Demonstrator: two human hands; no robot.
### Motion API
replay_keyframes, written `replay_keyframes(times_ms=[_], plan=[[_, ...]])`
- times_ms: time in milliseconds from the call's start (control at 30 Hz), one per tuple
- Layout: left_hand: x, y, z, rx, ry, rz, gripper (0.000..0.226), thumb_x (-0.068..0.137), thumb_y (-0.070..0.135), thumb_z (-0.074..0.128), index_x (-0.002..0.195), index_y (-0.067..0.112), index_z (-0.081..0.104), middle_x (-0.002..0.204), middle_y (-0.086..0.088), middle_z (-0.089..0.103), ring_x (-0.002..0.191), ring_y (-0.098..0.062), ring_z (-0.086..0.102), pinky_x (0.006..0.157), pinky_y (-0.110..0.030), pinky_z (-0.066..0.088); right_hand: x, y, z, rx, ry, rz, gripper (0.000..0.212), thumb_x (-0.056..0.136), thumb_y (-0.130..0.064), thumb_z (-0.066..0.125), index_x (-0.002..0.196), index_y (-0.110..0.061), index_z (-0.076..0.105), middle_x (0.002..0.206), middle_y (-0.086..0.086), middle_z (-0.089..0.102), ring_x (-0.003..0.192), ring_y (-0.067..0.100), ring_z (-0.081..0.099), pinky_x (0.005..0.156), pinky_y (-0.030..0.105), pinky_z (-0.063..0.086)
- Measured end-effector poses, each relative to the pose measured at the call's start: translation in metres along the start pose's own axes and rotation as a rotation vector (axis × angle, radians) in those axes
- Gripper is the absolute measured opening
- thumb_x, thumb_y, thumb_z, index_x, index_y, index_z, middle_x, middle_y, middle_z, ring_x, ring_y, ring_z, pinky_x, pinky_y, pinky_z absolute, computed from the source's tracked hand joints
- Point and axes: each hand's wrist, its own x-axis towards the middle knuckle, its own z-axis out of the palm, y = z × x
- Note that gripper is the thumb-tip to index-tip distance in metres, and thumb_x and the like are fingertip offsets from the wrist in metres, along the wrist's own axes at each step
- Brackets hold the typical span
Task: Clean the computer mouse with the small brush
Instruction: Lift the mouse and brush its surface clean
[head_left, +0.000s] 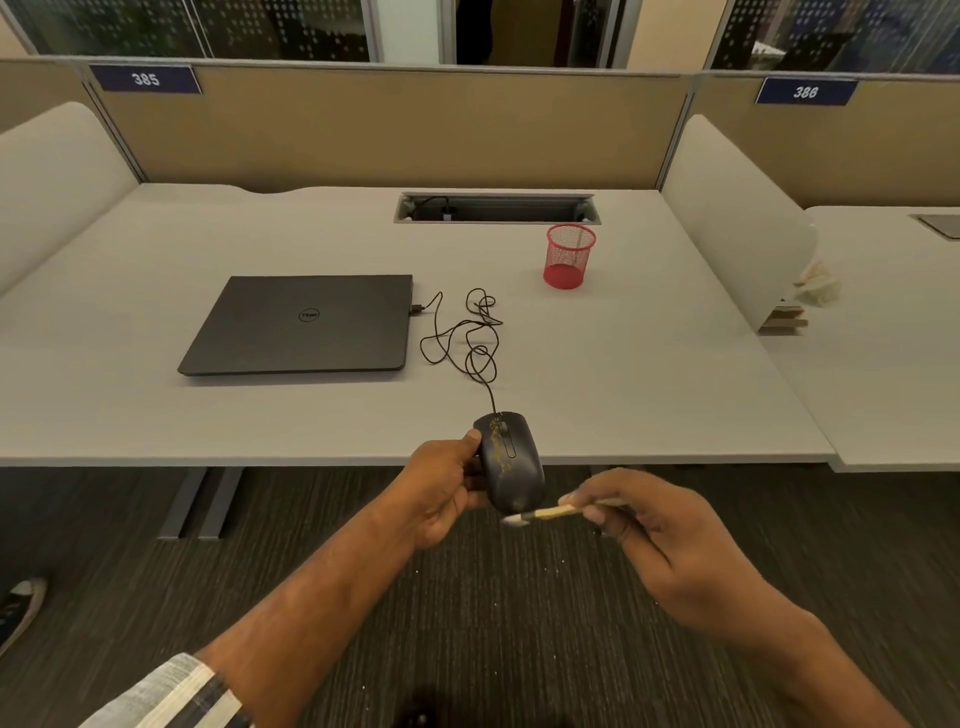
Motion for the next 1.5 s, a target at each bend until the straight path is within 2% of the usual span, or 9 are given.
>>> replay_keyframes(times_ms=[167,300,433,533,633,867,1133,1333,1500], plan=[[0.000,-0.001,0.001,0.003,-0.006,-0.004,0.032,0.106,0.023,0.043,0.120,0.000,0.060,0.110,-0.023,0.072,0.096,-0.031,0.074,0.083,-0.046,0.062,0.007,0.004,-0.008,-0.019,0.176,0.003,0.019,0.095,-0.022,0.054,0.109,-0.024,0.066,0.095,-0.010,0.069,0.084,0.011,0.065,0.067,0.029,0.054],[0.000,0.001,0.000,0.001,0.001,-0.010,0.031,0.106,0.023,0.043,0.120,0.000,0.058,0.114,-0.025,0.070,0.103,-0.036,0.071,0.086,-0.047,0.061,-0.002,0.009,-0.003,-0.027,0.072,0.020,0.021,0.093,-0.013,0.059,0.108,-0.025,0.068,0.098,-0.010,0.071,0.088,0.012,0.067,0.071,0.035,0.056],[0.002,0.002,-0.001,0.034,0.022,-0.003,0.031,0.106,0.022,0.043,0.123,0.000,0.057,0.117,-0.025,0.067,0.107,-0.038,0.069,0.091,-0.054,0.058,-0.007,0.009,-0.002,0.010,0.025,-0.008,0.020,0.093,-0.023,0.055,0.108,-0.031,0.065,0.099,-0.014,0.070,0.091,0.013,0.067,0.072,0.031,0.056],[0.002,0.002,0.000,0.025,0.017,-0.007,0.031,0.106,0.022,0.043,0.121,0.000,0.058,0.115,-0.025,0.069,0.104,-0.036,0.071,0.087,-0.050,0.061,-0.005,0.011,-0.005,0.106,0.132,-0.004,0.019,0.097,-0.022,0.054,0.110,-0.026,0.067,0.101,-0.007,0.072,0.090,0.020,0.069,0.072,0.043,0.057],[0.002,0.003,0.002,0.012,0.011,-0.010,0.030,0.106,0.022,0.044,0.120,0.000,0.059,0.112,-0.024,0.070,0.101,-0.033,0.072,0.078,-0.044,0.064,-0.002,0.013,-0.005,0.062,0.210,-0.019,0.022,0.093,-0.012,0.056,0.110,-0.021,0.068,0.102,-0.006,0.073,0.094,0.015,0.069,0.076,0.042,0.057],[0.001,0.006,0.000,0.007,0.009,-0.019,0.029,0.105,0.021,0.045,0.119,0.000,0.058,0.114,-0.025,0.068,0.101,-0.036,0.071,0.072,-0.044,0.064,-0.015,0.013,-0.003,0.042,0.033,-0.035,0.022,0.092,-0.022,0.055,0.109,-0.031,0.066,0.103,-0.013,0.071,0.095,0.011,0.069,0.075,0.034,0.058],[0.002,0.002,0.001,0.025,-0.017,-0.006,0.031,0.106,0.022,0.042,0.119,0.000,0.060,0.110,-0.023,0.071,0.088,-0.028,0.076,0.069,-0.040,0.063,-0.004,0.021,-0.007,0.115,0.205,0.025,0.023,0.092,-0.011,0.056,0.111,-0.017,0.069,0.102,-0.004,0.074,0.092,0.019,0.070,0.074,0.045,0.057],[0.000,0.003,-0.003,0.021,-0.007,-0.018,0.031,0.106,0.022,0.043,0.120,0.000,0.058,0.114,-0.025,0.069,0.098,-0.035,0.073,0.076,-0.045,0.063,-0.020,0.024,-0.002,0.133,0.054,0.052,0.022,0.095,-0.021,0.053,0.109,-0.031,0.068,0.100,-0.009,0.074,0.086,0.020,0.070,0.068,0.046,0.057],[0.000,0.003,-0.002,0.031,-0.005,-0.023,0.030,0.105,0.022,0.044,0.120,0.000,0.058,0.113,-0.024,0.070,0.094,-0.033,0.075,0.070,-0.042,0.063,-0.016,0.020,-0.011,0.199,0.139,0.052,0.024,0.093,-0.023,0.053,0.111,-0.030,0.068,0.092,-0.001,0.072,0.069,0.033,0.064,0.056,0.054,0.051]])
